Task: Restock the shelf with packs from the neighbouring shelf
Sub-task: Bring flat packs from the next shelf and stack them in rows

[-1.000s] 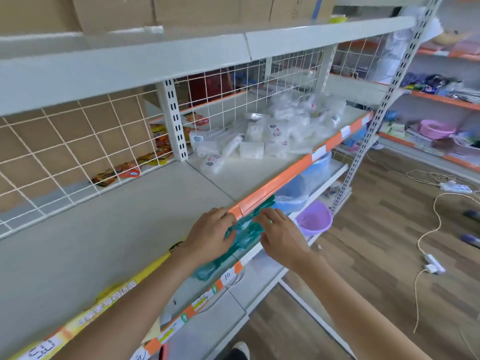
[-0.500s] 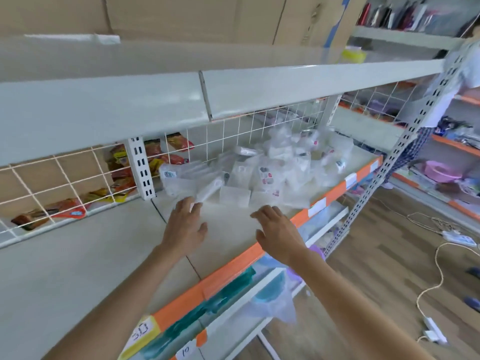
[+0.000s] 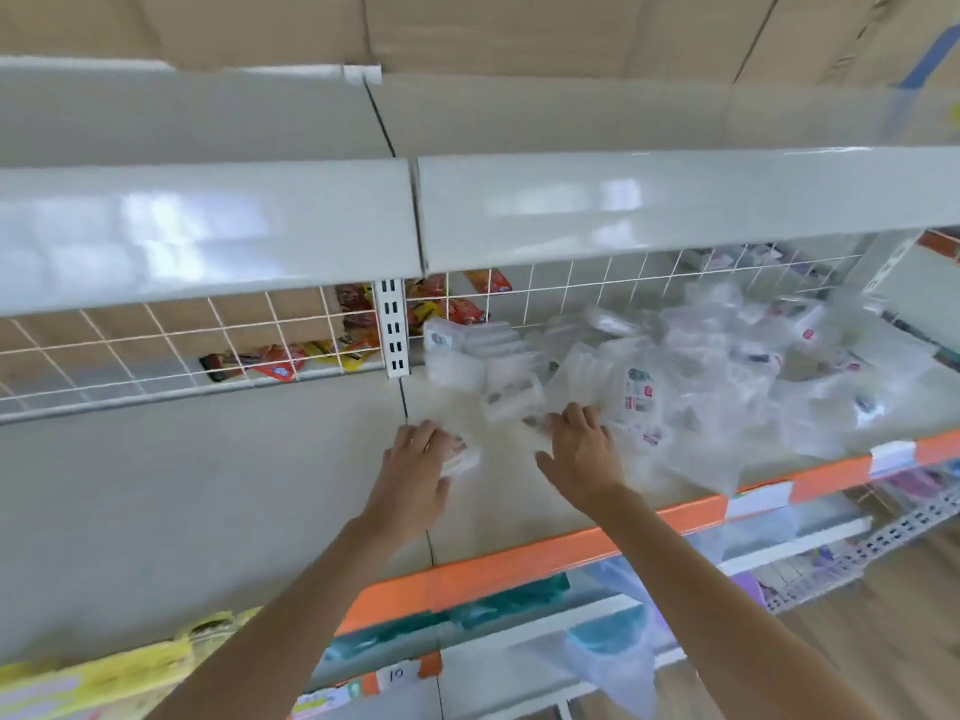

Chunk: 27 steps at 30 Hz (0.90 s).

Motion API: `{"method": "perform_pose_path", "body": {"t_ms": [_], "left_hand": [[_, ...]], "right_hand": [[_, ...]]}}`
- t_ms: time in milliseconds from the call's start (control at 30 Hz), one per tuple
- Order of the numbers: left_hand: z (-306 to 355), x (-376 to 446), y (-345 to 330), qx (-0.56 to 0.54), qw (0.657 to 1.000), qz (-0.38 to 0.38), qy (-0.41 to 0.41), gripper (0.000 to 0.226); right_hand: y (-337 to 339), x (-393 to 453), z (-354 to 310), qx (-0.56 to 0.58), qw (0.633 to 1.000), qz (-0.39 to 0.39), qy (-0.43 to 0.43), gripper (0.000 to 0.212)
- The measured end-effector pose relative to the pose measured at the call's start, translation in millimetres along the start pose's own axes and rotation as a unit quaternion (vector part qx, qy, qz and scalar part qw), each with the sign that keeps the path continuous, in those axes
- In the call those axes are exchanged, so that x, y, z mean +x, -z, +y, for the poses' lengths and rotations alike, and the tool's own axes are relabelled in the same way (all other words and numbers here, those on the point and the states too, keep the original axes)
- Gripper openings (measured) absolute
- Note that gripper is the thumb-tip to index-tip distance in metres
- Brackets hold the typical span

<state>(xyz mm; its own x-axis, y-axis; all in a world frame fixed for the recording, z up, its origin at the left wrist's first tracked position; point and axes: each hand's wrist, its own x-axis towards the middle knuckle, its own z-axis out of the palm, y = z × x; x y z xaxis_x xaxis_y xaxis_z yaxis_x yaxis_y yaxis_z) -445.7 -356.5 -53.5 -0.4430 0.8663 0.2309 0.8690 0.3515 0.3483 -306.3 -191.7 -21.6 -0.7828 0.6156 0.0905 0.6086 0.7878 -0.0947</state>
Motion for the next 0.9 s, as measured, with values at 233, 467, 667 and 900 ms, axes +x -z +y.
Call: {"method": "perform_pose_path", "body": {"t_ms": [233, 467, 667, 900], "left_hand": [[12, -44, 1, -0.029, 0.995, 0.019, 0.095, 0.046], [25, -82, 15, -0.053, 0.975, 0.054, 0.209, 0.053], [2, -136, 55, -0.018, 0.952, 0.164, 0.259, 0.064], [-46, -221, 99, -0.028, 0.929, 0.189, 0.318, 0.059]], "right_hand": [[-11, -9, 1, 0.024, 0.998, -0.026, 0.059, 0.047], [-20, -39, -37, 0.126, 0.976, -0.078, 0.158, 0.057], [-5, -51, -98, 0.253, 0.935, -0.064, 0.238, 0.073], [-11, -83, -201, 0.241, 0.905, -0.046, 0.348, 0.059]]}}
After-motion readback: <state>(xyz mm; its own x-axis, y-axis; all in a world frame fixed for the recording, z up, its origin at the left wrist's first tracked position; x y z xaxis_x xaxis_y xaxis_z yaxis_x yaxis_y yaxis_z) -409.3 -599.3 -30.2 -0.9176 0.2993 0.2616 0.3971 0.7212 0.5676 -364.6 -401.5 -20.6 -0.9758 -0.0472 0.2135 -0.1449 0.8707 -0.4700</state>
